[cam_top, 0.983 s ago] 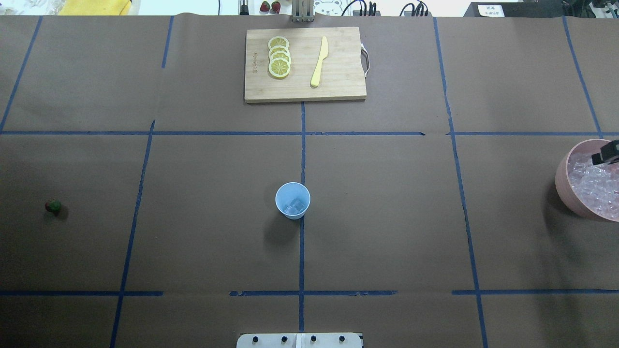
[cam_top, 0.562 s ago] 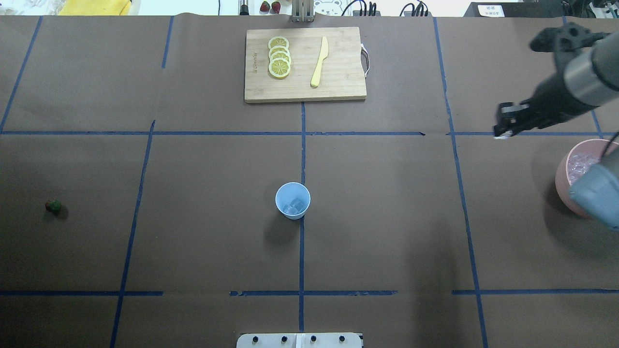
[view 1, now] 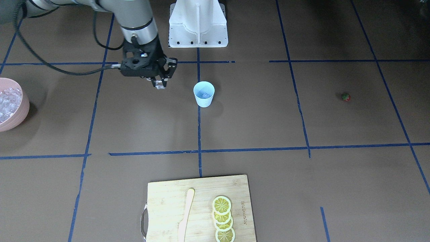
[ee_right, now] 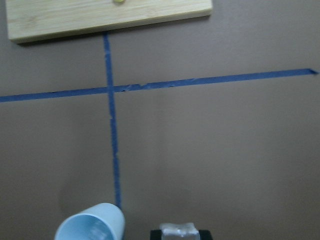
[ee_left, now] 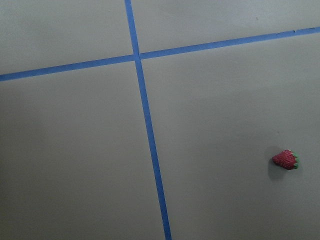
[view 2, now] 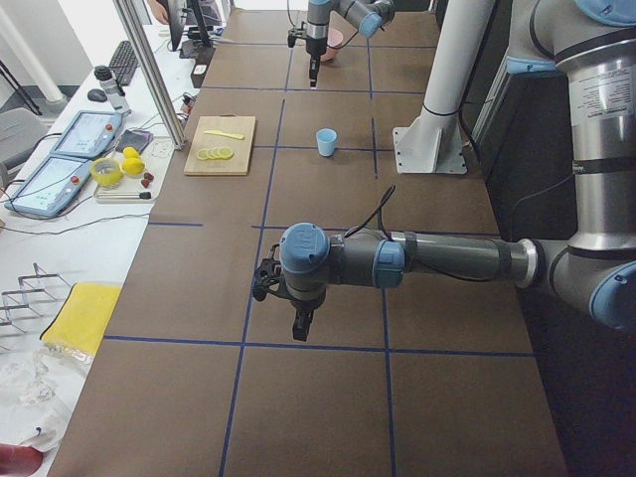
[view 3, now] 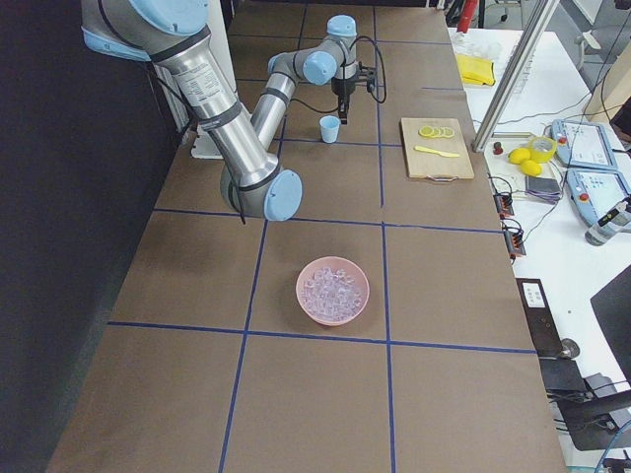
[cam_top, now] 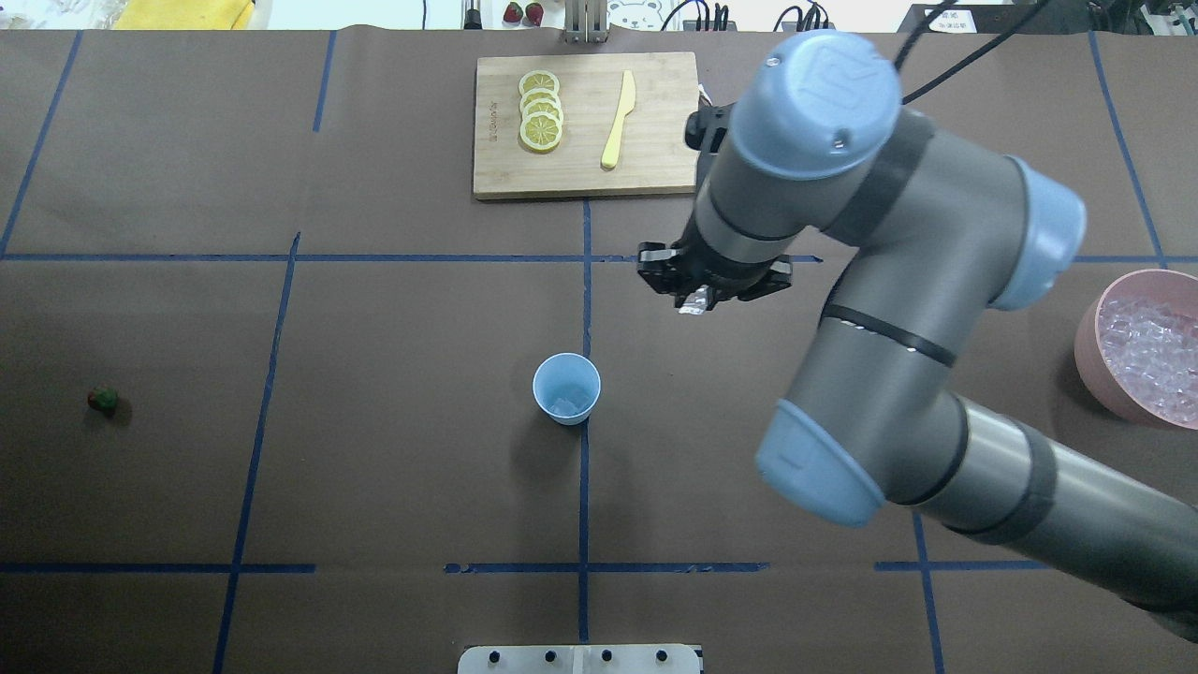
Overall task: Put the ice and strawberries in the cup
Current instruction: 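Carry the held ice cube over the pale blue cup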
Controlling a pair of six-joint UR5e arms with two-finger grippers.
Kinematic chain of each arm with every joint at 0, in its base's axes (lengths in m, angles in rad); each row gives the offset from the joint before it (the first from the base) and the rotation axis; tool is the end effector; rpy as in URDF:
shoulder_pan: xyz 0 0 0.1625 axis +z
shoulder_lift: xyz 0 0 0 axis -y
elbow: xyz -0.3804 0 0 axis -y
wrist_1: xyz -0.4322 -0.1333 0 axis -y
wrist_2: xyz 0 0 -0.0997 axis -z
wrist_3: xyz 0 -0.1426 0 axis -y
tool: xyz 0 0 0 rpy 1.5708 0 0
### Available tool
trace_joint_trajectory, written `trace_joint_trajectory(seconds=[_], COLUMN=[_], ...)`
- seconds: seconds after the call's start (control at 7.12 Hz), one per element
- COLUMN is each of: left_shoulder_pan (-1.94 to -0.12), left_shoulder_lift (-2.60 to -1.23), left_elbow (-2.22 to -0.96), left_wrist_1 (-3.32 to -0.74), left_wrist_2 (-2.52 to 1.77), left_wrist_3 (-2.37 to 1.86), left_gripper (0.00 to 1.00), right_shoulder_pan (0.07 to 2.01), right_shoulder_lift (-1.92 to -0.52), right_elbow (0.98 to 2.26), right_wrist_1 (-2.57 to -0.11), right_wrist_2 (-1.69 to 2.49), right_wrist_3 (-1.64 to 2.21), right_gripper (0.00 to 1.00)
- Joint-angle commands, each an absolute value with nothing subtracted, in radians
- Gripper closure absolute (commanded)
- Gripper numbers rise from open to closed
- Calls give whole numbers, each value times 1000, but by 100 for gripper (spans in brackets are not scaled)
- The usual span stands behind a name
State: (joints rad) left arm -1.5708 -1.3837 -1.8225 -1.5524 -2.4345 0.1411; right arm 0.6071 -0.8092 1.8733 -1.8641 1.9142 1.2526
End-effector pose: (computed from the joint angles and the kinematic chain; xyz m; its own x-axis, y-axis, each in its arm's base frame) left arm -0.0249 -0.4644 0.5963 0.6432 0.1753 -0.7454 -0.0914 0.9841 0.1525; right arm -0.4748 -0.4336 0.0868 0.6674 0.1049 0.7373 -0.1429 0.9897 -0.0114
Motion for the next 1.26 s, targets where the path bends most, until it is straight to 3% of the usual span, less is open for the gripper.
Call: trace_joint_trajectory(seconds=[0.0, 0.7, 0.84, 0.98, 1.12], left_shoulder_pan=[-1571, -1571, -1571, -1571, -1571], left_shoulder_lift=[-1384, -1384, -1384, -1385, -1385], left_elbow=[-1822, -1822, -1822, -1822, -1822], left_wrist_1=[-1552, -1552, -1552, -1552, -1552], left_wrist_2=[-2434, -2434, -2434, -2434, -2434], left_wrist_3=[141, 141, 141, 141, 141], left_gripper=[0, 0, 0, 0, 0], right_shoulder_pan=[520, 423, 423, 422, 422], right_shoulder_lift=[-625, -617, -624, -636, -635], right_elbow=[1685, 1620, 1620, 1623, 1623], right_wrist_1=[-1867, -1868, -1868, -1868, -1868], right_wrist_2=[1835, 1743, 1743, 1741, 1743], right_wrist_3=[1380, 1405, 1402, 1394, 1390], right_gripper=[100, 96, 66, 19, 10])
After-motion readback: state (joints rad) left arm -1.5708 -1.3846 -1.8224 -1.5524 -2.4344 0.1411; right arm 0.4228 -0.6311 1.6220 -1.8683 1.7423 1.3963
